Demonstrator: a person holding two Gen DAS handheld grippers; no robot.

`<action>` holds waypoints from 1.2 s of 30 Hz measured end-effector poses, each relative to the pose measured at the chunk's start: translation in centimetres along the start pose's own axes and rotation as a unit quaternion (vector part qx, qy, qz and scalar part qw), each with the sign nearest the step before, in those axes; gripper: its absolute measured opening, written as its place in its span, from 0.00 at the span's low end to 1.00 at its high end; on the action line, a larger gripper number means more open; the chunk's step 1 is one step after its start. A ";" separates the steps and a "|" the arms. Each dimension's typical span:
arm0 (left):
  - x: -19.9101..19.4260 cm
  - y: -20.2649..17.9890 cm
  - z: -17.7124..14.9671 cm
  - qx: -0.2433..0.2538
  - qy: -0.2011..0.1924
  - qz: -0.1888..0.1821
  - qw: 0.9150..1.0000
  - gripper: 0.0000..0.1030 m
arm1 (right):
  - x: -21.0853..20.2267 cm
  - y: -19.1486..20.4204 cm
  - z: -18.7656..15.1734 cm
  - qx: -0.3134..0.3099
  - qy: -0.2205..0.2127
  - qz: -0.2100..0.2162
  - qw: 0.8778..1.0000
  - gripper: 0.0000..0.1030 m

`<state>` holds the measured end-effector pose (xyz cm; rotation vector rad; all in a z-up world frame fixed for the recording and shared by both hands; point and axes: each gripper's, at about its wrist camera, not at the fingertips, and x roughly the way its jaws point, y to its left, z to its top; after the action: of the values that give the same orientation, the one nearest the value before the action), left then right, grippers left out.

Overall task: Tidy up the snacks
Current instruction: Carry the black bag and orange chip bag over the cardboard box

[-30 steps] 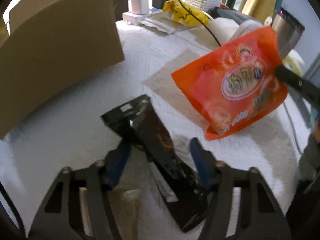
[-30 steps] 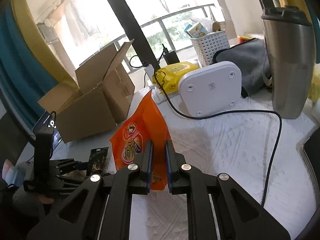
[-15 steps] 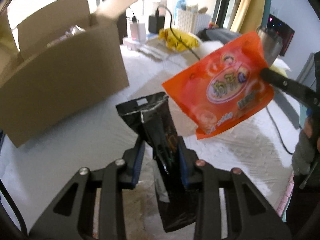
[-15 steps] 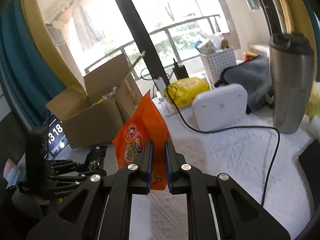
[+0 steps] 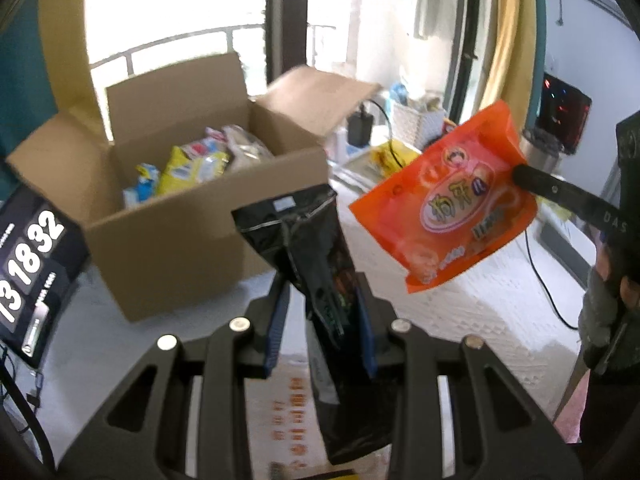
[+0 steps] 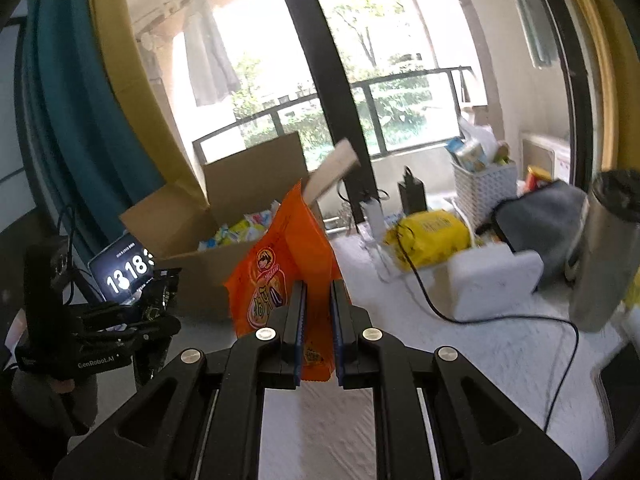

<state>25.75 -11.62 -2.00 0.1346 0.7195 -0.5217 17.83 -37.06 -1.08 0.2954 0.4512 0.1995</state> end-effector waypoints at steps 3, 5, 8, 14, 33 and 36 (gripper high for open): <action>-1.3 2.1 0.6 -0.012 -0.019 0.010 1.000 0.32 | 0.5 1.3 1.1 -0.012 -0.005 0.003 1.000 0.12; -1.5 3.3 1.2 -0.017 -0.029 0.017 0.999 0.32 | 1.0 2.2 1.7 -0.021 -0.009 0.005 1.000 0.11; -1.9 4.7 1.9 -0.023 -0.042 0.026 0.998 0.32 | 1.6 3.6 2.4 -0.035 -0.014 0.009 0.999 0.09; -3.0 7.7 3.9 -0.031 -0.076 0.045 0.996 0.32 | 3.6 5.7 4.5 -0.056 -0.018 0.017 0.998 0.09; -2.0 14.6 10.9 -0.070 -0.171 0.084 0.979 0.32 | 10.4 10.1 12.5 -0.104 -0.083 0.040 0.990 0.08; -0.4 15.6 11.7 -0.079 -0.172 0.085 0.978 0.32 | 12.2 10.6 12.4 -0.107 -0.079 0.039 0.990 0.08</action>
<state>40.23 -1.38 6.09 -0.0435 0.4046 -0.3105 32.90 -26.95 8.17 0.1164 0.2575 0.2968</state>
